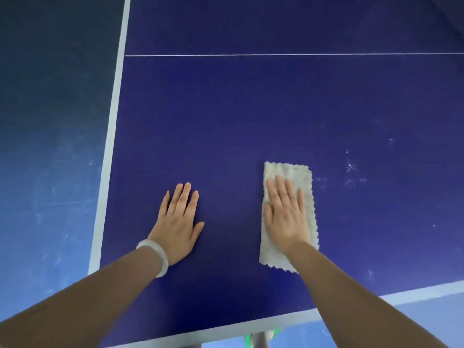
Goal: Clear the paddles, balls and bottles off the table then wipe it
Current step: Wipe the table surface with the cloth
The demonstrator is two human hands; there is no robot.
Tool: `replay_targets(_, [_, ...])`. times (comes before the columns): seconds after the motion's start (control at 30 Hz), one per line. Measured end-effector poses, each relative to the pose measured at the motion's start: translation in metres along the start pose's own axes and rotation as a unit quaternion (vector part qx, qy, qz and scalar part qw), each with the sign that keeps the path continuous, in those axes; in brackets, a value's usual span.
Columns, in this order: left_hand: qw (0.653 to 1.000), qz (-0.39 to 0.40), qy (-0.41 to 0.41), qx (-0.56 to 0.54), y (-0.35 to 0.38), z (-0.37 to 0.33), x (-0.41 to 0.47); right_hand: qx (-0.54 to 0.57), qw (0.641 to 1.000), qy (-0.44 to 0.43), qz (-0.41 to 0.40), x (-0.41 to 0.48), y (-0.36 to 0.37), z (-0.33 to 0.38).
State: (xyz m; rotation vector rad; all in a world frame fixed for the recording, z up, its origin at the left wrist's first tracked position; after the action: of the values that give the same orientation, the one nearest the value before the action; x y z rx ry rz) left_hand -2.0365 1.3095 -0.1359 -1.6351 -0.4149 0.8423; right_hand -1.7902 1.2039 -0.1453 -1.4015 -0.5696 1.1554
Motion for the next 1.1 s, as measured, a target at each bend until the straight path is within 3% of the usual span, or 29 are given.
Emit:
replay_targets(0.07, [1.0,-0.013,-0.013,-0.015,-0.005,-0.017,0.002,0.023,0.998,0.063,-0.01,-0.014,0.0,-0.025])
replay_targets(0.13, [0.999,-0.031,-0.013,-0.034,-0.009,-0.044,0.011,0.019,0.998,0.066,-0.016,-0.033,0.005,-0.034])
replay_targets(0.23, [0.997,-0.029,-0.038,-0.067,-0.012,-0.089,0.036,0.005,0.999,0.04,-0.017,-0.058,0.012,-0.04])
replay_targets(0.4, [0.987,-0.012,-0.148,-0.058,-0.005,-0.129,0.065,-0.019,0.999,-0.028,-0.02,-0.076,0.017,-0.044])
replay_targets(0.67, [0.987,-0.03,-0.154,-0.035,-0.004,-0.134,0.065,-0.027,0.992,-0.121,0.0,0.006,-0.008,-0.047])
replay_targets(0.8, [0.986,-0.031,-0.16,-0.036,-0.003,-0.133,0.064,0.01,1.0,-0.016,-0.012,0.044,-0.022,-0.079])
replay_targets(0.9, [0.986,-0.037,-0.16,-0.039,-0.002,-0.133,0.064,0.06,0.995,0.073,-0.044,0.01,-0.016,-0.083])
replay_targets(0.97, [0.985,-0.042,-0.159,-0.041,-0.002,-0.133,0.065,0.042,0.998,0.034,-0.043,-0.023,-0.005,-0.063])
replay_targets(1.1, [0.985,-0.049,-0.159,-0.039,-0.002,-0.132,0.064,-0.016,0.991,-0.131,-0.012,-0.023,0.002,-0.045])
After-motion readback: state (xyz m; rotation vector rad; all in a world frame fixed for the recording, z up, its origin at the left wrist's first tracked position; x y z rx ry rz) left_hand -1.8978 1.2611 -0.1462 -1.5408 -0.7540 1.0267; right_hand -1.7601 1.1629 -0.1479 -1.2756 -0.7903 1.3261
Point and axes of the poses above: each hand's wrist, its own x-axis towards the middle knuckle, its own y-axis out of the palm, z = x × y, the point moved 4 cm from there along x, towards the middle knuckle, and after that the axes turned 8 degrees about z, right-handed, at the moved point
